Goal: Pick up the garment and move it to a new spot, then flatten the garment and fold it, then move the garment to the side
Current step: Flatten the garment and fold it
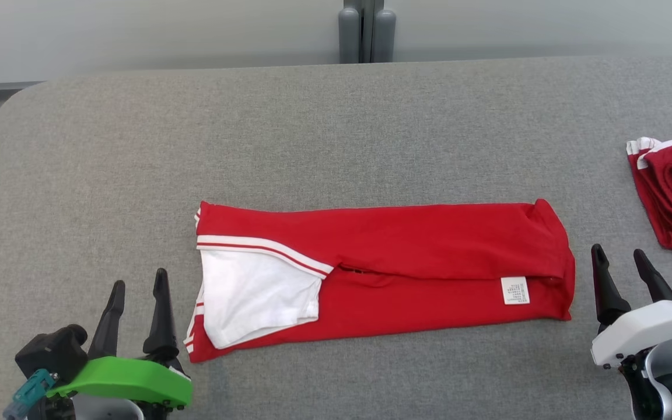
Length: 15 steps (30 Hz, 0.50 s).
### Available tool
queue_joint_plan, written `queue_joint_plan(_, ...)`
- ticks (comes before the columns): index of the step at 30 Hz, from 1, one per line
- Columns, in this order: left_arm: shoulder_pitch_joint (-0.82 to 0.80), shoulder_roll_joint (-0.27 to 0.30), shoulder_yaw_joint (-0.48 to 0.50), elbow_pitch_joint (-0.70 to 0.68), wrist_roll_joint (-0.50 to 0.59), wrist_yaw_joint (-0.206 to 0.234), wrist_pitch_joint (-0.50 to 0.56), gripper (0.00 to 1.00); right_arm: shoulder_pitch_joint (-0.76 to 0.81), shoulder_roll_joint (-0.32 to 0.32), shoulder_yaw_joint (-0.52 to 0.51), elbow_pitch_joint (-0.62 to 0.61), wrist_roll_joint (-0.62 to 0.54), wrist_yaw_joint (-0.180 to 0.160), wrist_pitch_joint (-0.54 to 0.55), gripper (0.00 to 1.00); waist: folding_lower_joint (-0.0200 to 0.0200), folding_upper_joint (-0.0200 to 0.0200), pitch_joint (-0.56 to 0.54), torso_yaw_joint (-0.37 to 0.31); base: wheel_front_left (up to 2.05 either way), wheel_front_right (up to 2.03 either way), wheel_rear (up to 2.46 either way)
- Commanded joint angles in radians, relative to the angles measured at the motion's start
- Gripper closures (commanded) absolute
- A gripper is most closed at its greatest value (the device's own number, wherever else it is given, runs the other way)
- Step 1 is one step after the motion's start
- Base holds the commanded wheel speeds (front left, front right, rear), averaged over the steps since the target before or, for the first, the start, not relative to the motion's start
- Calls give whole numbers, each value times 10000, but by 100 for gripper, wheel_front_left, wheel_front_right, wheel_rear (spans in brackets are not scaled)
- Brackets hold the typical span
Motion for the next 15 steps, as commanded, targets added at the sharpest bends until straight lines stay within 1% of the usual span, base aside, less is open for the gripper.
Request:
queue_joint_plan(1, -251, -94, -6, 130, 87, 84, -155, 0, -188, 33, -32, 52, -71, 0, 276, 0, 1, 0, -56, 5, 0, 0, 0)
queue_joint_plan(4, -409, -192, -67, 390, 196, 127, -356, 0, -495, 42, -78, 381, -153, 0, 840, 0, 1, 0, -81, 17, 0, 0, 0)
queue_joint_plan(8, -604, -256, -124, 680, 326, 169, -554, 0, -1068, -34, 5, 1215, -300, 0, 1521, 0, 1, 0, -45, 85, 0, 0, 0)
queue_joint_plan(15, -771, -93, 134, 983, 402, 409, -779, 0, -1917, -108, 258, 2868, -283, 0, 1859, 0, 1, 0, 75, 337, 0, 0, 0)
